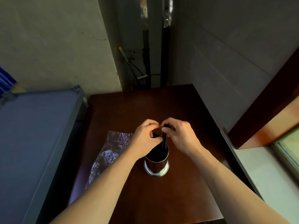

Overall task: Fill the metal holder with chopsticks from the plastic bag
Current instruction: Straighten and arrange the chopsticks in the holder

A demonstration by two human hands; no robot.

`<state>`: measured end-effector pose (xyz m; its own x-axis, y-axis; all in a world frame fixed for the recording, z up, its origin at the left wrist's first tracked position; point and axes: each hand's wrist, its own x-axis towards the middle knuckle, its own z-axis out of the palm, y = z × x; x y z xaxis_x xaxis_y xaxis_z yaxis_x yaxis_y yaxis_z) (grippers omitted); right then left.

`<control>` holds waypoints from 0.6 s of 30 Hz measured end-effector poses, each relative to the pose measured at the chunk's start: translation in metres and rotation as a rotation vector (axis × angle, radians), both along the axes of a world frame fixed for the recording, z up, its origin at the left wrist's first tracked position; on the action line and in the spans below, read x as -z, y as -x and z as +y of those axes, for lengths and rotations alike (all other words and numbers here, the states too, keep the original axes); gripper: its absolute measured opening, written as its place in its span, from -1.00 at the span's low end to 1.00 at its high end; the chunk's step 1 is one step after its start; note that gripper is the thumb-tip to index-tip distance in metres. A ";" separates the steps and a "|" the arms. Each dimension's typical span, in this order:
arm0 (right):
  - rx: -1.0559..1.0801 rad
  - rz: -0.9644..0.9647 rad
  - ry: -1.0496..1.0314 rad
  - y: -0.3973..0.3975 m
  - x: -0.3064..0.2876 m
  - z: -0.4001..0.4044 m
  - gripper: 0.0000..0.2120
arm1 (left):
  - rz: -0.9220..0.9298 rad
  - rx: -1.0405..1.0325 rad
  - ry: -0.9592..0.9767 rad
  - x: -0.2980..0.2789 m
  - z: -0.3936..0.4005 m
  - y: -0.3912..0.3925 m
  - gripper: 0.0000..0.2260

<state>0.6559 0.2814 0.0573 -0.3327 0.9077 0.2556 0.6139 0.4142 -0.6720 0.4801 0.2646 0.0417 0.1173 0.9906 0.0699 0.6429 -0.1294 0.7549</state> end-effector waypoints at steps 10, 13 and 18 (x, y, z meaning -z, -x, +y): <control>-0.021 0.161 -0.068 0.010 -0.042 -0.009 -0.71 | -0.220 0.060 0.132 -0.017 0.003 -0.010 -0.79; 0.053 0.310 -0.002 0.003 -0.039 -0.009 -0.59 | -0.309 0.035 0.107 -0.025 0.006 -0.001 -0.72; 0.259 0.349 0.183 -0.012 -0.008 -0.018 -0.50 | -0.833 -0.103 0.126 -0.030 0.013 0.024 -0.85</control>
